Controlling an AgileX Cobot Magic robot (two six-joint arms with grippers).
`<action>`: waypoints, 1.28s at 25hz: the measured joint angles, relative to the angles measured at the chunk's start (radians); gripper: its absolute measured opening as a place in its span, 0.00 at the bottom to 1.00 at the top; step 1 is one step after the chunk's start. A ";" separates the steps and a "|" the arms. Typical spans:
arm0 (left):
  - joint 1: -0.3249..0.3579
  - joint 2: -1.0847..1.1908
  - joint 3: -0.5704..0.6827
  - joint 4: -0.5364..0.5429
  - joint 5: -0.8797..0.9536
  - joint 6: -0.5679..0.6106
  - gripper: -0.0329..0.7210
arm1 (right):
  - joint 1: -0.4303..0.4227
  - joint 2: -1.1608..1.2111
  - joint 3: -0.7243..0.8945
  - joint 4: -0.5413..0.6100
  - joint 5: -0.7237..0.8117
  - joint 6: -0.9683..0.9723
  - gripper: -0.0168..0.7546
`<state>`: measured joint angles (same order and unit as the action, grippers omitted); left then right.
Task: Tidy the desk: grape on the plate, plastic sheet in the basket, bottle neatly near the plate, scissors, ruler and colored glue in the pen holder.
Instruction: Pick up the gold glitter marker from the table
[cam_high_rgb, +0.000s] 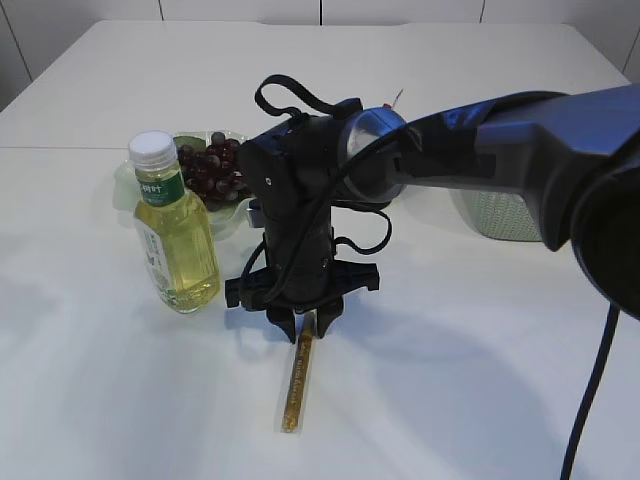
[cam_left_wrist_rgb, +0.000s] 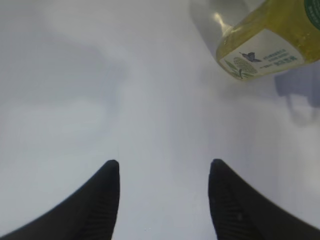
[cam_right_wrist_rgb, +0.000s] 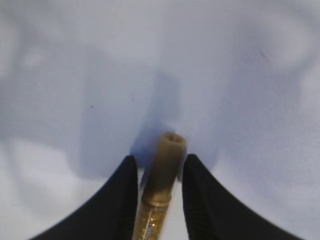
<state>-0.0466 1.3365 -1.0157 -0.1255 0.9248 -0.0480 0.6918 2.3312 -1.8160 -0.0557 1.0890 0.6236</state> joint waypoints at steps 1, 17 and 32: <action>0.000 0.000 0.000 0.000 0.000 0.000 0.59 | 0.000 0.000 0.000 0.000 0.000 0.000 0.36; 0.000 0.000 0.000 0.000 0.000 0.000 0.59 | 0.000 0.000 0.000 0.000 0.000 0.000 0.16; 0.000 0.000 0.000 0.000 0.000 0.000 0.59 | -0.006 0.000 -0.096 0.020 0.043 -0.078 0.16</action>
<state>-0.0466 1.3365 -1.0157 -0.1255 0.9248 -0.0480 0.6857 2.3312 -1.9122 -0.0353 1.1316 0.5454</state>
